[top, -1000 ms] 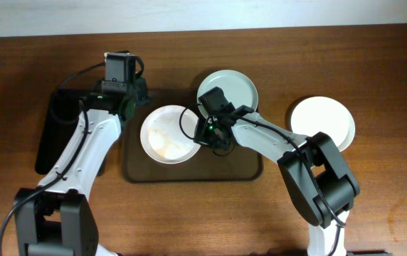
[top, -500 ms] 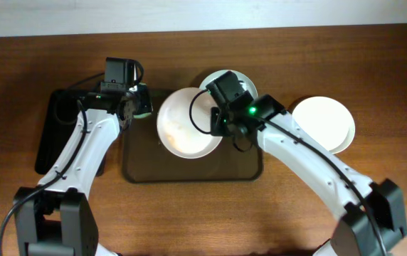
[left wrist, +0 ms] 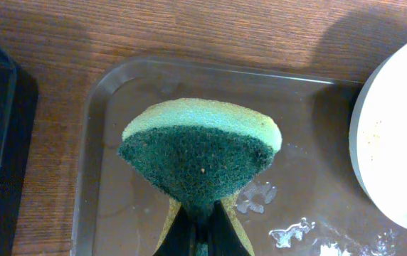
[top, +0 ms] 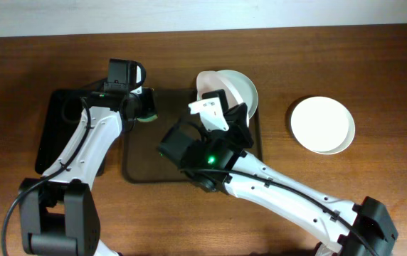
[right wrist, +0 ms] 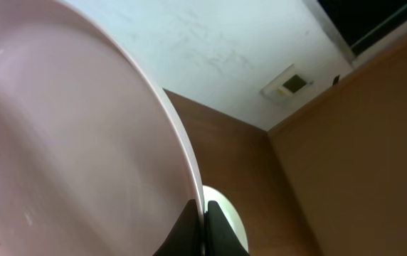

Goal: Clean dirty plates on tray and stack at the side
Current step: 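Carry the bottom plate right and stack it on the first plate, then grip the rim of the last white plate with the right gripper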

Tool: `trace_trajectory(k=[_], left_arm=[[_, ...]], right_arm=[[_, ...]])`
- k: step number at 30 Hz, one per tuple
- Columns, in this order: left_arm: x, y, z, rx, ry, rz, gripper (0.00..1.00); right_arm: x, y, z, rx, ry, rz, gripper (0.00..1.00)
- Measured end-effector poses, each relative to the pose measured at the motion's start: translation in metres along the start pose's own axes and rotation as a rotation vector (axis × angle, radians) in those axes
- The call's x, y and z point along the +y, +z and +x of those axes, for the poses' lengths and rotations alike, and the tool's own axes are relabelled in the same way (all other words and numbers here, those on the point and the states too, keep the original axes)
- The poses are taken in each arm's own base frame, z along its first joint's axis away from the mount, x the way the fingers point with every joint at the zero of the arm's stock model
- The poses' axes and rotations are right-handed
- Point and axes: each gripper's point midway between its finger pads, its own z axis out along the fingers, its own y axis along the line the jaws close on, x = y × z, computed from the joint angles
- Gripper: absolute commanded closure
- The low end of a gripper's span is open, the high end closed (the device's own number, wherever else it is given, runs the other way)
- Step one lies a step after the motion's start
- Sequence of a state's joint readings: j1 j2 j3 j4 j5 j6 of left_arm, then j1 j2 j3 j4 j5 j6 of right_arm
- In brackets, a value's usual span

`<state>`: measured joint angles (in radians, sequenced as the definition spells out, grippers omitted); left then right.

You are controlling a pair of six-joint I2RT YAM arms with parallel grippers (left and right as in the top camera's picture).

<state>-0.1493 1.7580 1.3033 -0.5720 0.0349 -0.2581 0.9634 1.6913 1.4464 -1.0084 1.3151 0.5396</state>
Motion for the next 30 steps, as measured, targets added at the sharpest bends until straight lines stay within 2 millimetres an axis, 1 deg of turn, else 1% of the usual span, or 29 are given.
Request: trace_trajectory(k=[2, 8, 9, 10, 11, 12, 13, 14, 15, 16, 17, 18, 20, 21, 23, 26, 27, 28, 29, 30], left_arm=[[0.0, 0.0, 0.0, 0.0, 0.0, 0.0, 0.99], [0.0, 0.0, 0.0, 0.0, 0.0, 0.0, 0.99], [0.0, 0.0, 0.0, 0.0, 0.0, 0.0, 0.99], [0.0, 0.0, 0.0, 0.0, 0.0, 0.0, 0.99], [0.0, 0.0, 0.0, 0.0, 0.0, 0.0, 0.99], [0.0, 0.0, 0.0, 0.0, 0.0, 0.0, 0.99], [0.0, 0.0, 0.0, -0.001, 0.0, 0.001, 0.99], [0.0, 0.0, 0.0, -0.001, 0.0, 0.001, 0.99], [0.0, 0.0, 0.0, 0.001, 0.0, 0.001, 0.99], [-0.001, 0.0, -0.001, -0.002, 0.0, 0.004, 0.99], [-0.001, 0.0, 0.0, -0.001, 0.0, 0.004, 0.99], [-0.001, 0.0, 0.0, -0.001, 0.0, 0.004, 0.99], [-0.001, 0.0, -0.001, -0.002, 0.0, 0.004, 0.99], [-0.001, 0.0, -0.001, -0.002, 0.0, 0.004, 0.99], [-0.001, 0.0, -0.001, -0.002, 0.0, 0.004, 0.99], [-0.001, 0.0, -0.001, -0.002, 0.0, 0.004, 0.99], [-0.001, 0.0, 0.0, -0.002, 0.0, 0.004, 0.99], [-0.001, 0.0, -0.001, -0.002, 0.0, 0.004, 0.99], [-0.001, 0.0, 0.0, -0.002, 0.0, 0.004, 0.99], [-0.001, 0.0, 0.0, -0.002, 0.0, 0.004, 0.99]], right_arm=[[-0.001, -0.005, -0.003, -0.023, -0.016, 0.012, 0.96], [-0.002, -0.005, -0.004, -0.028, -0.025, 0.019, 0.96], [0.006, -0.004, 0.001, 0.004, -0.006, -0.029, 0.96], [0.017, 0.001, 0.012, 0.073, 0.033, -0.104, 0.96], [0.023, 0.006, 0.019, 0.125, 0.057, -0.147, 0.96], [0.029, 0.019, 0.033, 0.227, 0.102, -0.211, 0.96], [0.029, 0.037, 0.049, 0.346, 0.162, -0.269, 0.96], [0.022, 0.055, 0.061, 0.46, 0.25, -0.319, 0.96], [0.014, 0.066, 0.07, 0.543, 0.317, -0.363, 0.96], [-0.002, 0.082, 0.081, 0.635, 0.407, -0.399, 0.96], [-0.029, 0.105, 0.101, 0.737, 0.51, -0.387, 0.96], [-0.056, 0.123, 0.129, 0.857, 0.594, -0.369, 0.96], [-0.102, 0.147, 0.168, 0.976, 0.735, -0.301, 0.96], [-0.134, 0.162, 0.195, 1.017, 0.82, -0.23, 0.96], [-0.141, 0.171, 0.219, 1.053, 0.838, -0.199, 0.96], [-0.134, 0.187, 0.268, 1.149, 0.846, -0.155, 0.96], [-0.133, 0.191, 0.279, 1.173, 0.842, -0.144, 0.95], [-0.129, 0.196, 0.287, 1.194, 0.838, -0.138, 0.62], [-0.126, 0.2, 0.29, 1.197, 0.836, -0.139, 0.5], [-0.121, 0.201, 0.295, 1.217, 0.827, -0.144, 0.47]])
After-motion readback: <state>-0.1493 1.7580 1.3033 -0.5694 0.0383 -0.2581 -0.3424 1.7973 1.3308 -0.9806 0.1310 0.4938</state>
